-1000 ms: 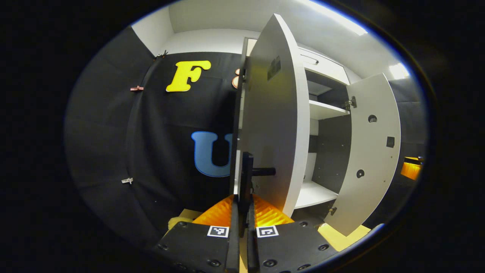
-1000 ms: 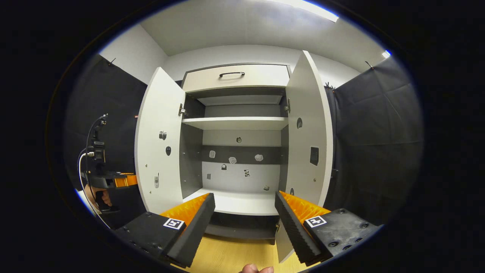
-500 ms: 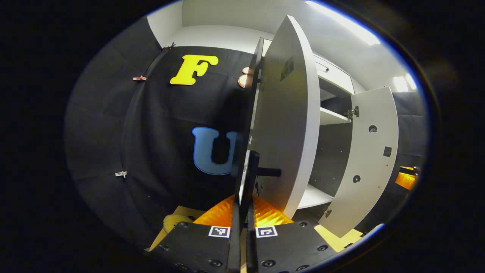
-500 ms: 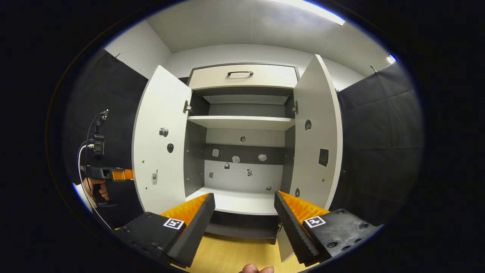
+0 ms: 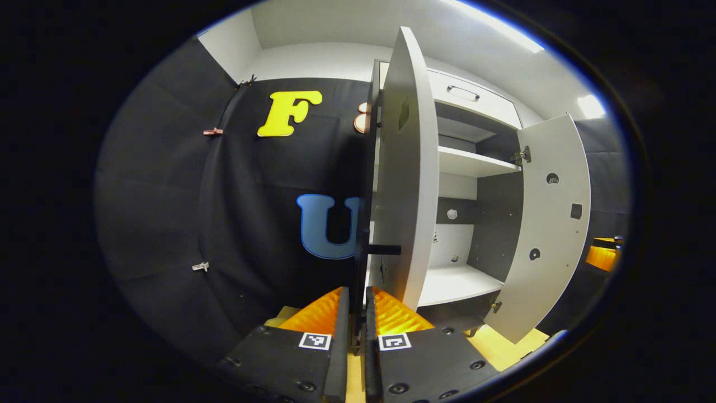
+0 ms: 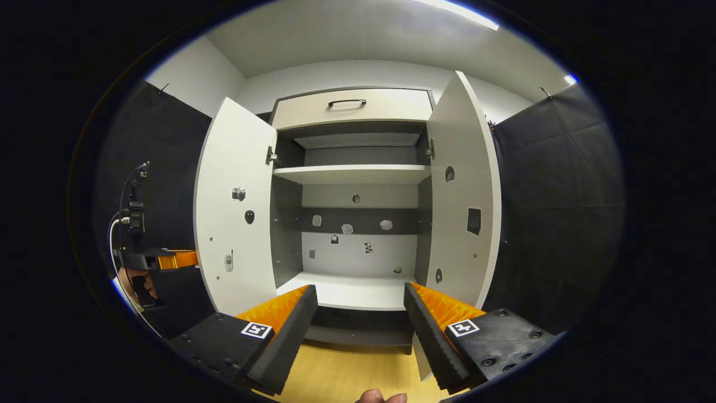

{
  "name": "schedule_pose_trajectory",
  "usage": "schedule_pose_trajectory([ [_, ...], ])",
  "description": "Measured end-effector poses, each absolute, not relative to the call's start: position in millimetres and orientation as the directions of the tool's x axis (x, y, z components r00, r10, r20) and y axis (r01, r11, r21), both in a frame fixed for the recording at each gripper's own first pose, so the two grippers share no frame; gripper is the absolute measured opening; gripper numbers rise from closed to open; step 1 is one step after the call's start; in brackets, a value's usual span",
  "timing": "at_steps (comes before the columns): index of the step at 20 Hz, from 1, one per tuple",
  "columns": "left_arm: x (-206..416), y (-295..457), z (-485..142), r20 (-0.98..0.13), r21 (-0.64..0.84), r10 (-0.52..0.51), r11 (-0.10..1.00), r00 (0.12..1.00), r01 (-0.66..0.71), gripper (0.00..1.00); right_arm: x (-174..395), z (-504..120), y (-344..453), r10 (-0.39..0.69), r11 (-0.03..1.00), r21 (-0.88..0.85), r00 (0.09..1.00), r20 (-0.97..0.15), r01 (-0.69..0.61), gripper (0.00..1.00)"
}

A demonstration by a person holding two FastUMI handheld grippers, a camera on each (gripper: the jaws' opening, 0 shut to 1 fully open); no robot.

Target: Open the right door of the double-door shoe cabinet with the right hand, and open the left door with the left hand.

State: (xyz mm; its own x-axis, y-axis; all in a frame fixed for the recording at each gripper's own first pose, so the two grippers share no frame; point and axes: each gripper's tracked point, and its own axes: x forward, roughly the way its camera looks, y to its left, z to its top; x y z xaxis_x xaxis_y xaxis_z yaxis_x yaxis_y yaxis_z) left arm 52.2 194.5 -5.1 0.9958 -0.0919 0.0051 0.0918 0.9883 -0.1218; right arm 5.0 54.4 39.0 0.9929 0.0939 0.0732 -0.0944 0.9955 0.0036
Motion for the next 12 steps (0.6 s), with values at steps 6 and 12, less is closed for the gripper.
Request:
schedule_pose_trajectory([
  [6,14.5,180.2,7.3,0.011,-0.142,-0.080,0.987,0.997,0.081,0.50,6.0,43.9,39.6,0.077,0.996,0.028,0.994,0.075,-0.080,0.98],
  [12,-6.2,146.1,15.2,0.016,-0.114,-0.100,0.988,0.995,0.101,0.95,7.9,43.6,35.2,0.082,0.995,0.043,0.995,0.062,-0.085,0.98],
])
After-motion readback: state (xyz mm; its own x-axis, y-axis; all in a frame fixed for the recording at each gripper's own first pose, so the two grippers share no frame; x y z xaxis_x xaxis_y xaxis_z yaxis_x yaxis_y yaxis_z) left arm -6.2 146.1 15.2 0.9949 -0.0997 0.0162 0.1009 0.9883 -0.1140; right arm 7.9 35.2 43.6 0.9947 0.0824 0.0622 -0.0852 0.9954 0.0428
